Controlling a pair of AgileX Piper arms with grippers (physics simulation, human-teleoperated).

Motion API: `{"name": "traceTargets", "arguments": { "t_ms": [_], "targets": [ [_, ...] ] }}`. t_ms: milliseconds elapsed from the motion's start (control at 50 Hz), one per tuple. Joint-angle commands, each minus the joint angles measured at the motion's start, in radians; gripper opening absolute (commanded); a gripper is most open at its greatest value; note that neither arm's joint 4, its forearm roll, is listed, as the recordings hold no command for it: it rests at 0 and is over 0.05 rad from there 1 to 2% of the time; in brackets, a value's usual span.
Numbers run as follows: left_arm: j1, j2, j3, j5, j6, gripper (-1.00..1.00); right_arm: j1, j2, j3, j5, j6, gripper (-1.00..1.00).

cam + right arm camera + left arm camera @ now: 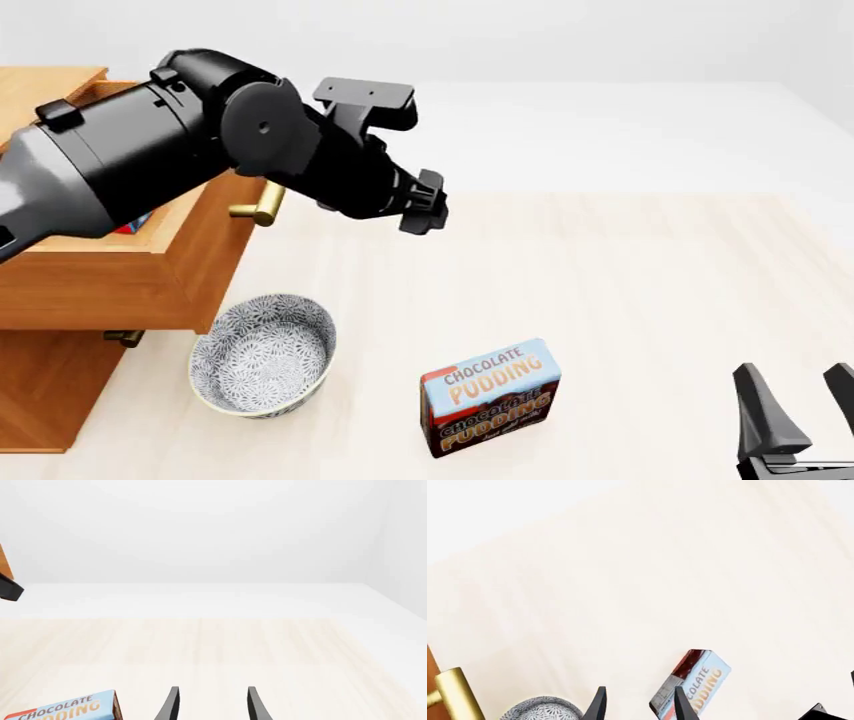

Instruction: Put the butter at the back in the top drawer of the cabinet and close it.

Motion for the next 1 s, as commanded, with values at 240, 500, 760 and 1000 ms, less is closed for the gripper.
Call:
{"name": "traceTargets", "arguments": {
  "t_ms": [240, 500, 760, 1000],
  "targets": [
    [0.056, -0.032, 0.051, -0.008, 0.009, 1.00, 0.000, 0.000, 0.000, 0.000, 0.000, 1.00],
    [0.085, -0.039, 0.070, -0.012, 0.017, 1.00, 0.000, 0.000, 0.000, 0.000, 0.000, 1.00],
    [0.108, -0.050, 0.088, -0.014, 0.023, 1.00, 0.000, 0.000, 0.000, 0.000, 0.000, 1.00],
    [0.126, -0.062, 0.110, -0.020, 0.025, 1.00, 0.000, 0.000, 0.000, 0.000, 0.000, 1.00]
  ]
}}
